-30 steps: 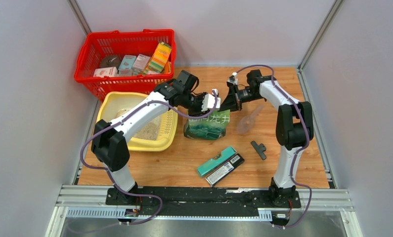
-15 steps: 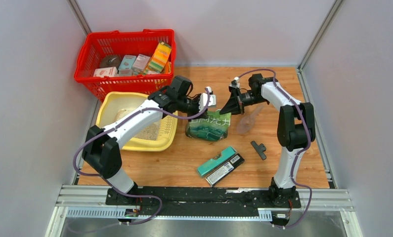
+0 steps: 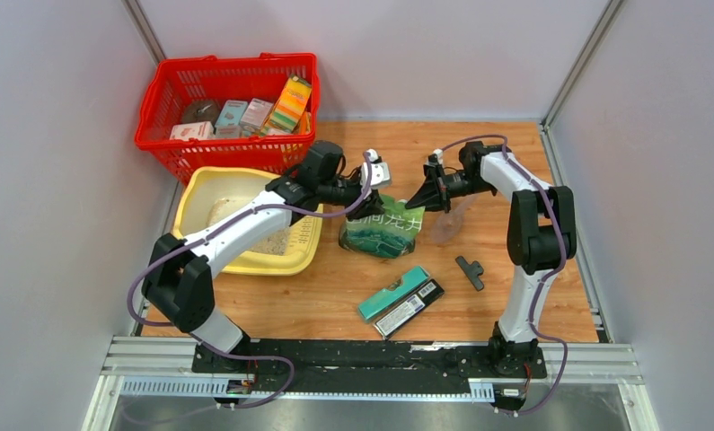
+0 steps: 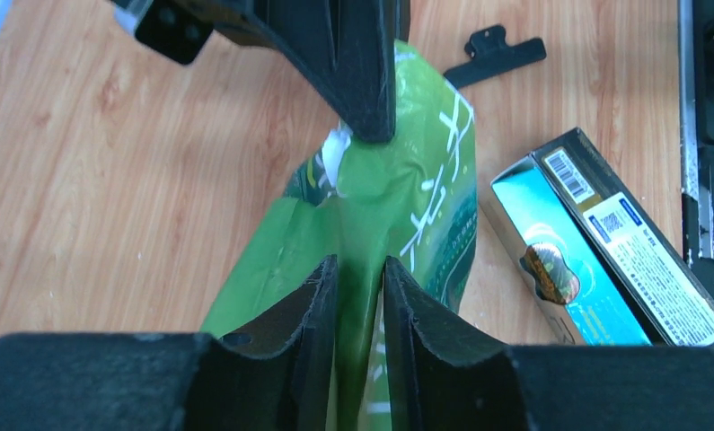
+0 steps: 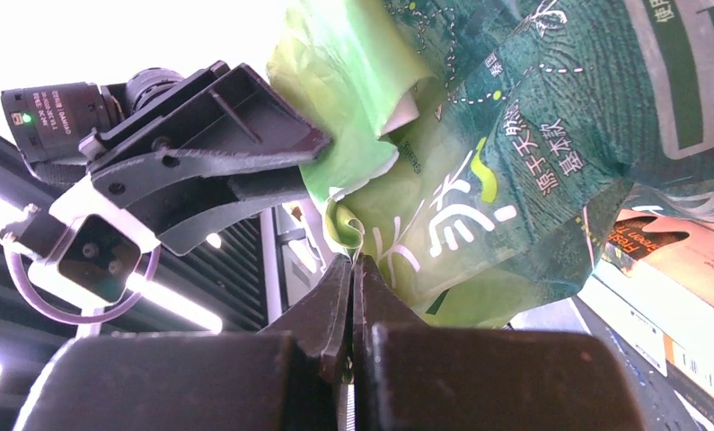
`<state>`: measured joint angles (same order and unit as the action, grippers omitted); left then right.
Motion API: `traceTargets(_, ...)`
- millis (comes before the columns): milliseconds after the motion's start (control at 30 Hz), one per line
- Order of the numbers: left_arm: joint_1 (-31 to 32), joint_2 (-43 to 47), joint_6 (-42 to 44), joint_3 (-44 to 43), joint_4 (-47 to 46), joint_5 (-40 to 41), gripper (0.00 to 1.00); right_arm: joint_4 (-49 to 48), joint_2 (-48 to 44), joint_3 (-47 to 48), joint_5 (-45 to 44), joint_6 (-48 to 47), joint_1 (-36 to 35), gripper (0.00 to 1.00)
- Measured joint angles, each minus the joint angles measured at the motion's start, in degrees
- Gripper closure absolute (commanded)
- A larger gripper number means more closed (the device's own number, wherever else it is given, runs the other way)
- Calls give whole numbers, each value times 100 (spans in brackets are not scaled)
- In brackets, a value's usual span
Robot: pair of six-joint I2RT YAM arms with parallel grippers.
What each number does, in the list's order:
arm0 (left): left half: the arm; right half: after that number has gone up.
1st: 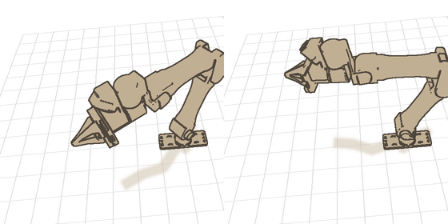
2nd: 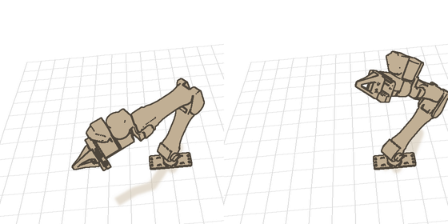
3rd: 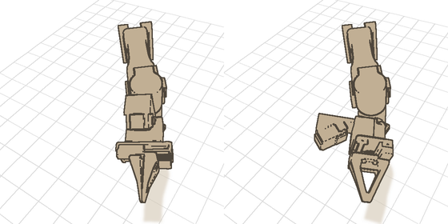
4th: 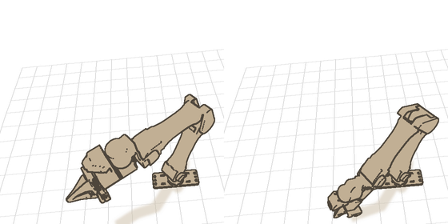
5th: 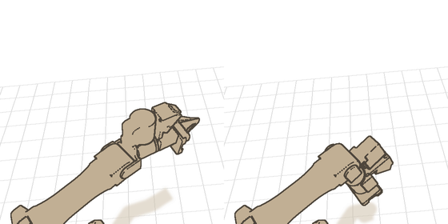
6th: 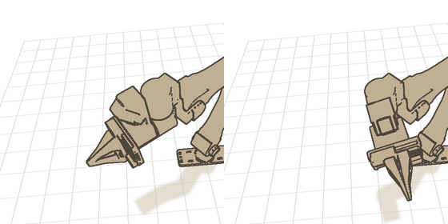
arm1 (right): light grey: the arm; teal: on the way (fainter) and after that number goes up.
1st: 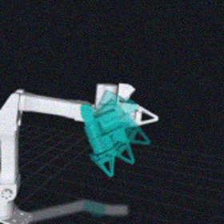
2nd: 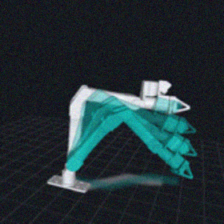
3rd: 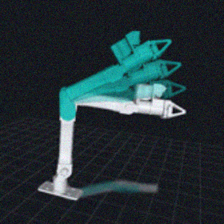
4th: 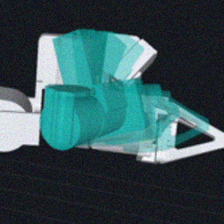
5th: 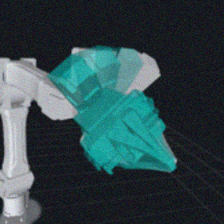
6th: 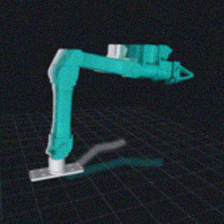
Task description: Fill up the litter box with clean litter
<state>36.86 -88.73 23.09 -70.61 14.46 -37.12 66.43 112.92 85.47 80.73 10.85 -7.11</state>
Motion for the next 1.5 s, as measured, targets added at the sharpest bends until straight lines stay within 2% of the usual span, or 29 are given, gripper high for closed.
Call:
traceTargets(167,118,-391,448,-579,173,-437,66,-74,0,-35,4,264,24,100)
traceTargets(267,181,-586,918,-905,529,-651,73,-138,0,-35,-4,420,24,100)
traceTargets(300,201,-621,1045,-964,619,-684,79,-162,0,-35,-7,472,22,100)
traceTargets(367,234,-688,1255,-1078,820,-730,81,-205,0,-37,-13,575,24,100)
traceTargets(500,249,-715,1482,-1128,960,-717,60,-219,0,-42,-20,632,31,100)
traceTargets(533,256,-706,1497,-1095,935,-691,58,-210,0,-42,-20,625,31,100)
traceTargets(800,286,-562,1838,-861,848,-527,54,-177,0,-42,-33,584,46,100)
traceTargets(1033,273,-557,1799,-861,861,-107,53,-177,-24,-42,-31,498,44,100)
traceTargets(1133,221,-557,1757,-861,949,-35,58,-179,-50,-42,-50,459,44,100)
traceTargets(1167,208,-557,1759,-861,1016,-39,65,-186,-59,-42,-61,439,44,100)
traceTargets(1233,195,-557,1773,-863,1163,-68,69,-186,-66,-42,-70,431,39,100)
traceTargets(1333,184,-601,1840,-973,1436,-168,83,-229,-72,-72,-61,492,13,100)
traceTargets(1367,177,-636,1862,-1034,1541,-208,90,-258,-81,-103,-55,544,7,100)
traceTargets(1467,173,-728,1860,-1143,1687,-269,100,-404,-96,-225,-28,769,17,100)
traceTargets(1500,170,-728,1821,-1143,1690,-278,100,-446,-103,-262,-13,837,24,99)
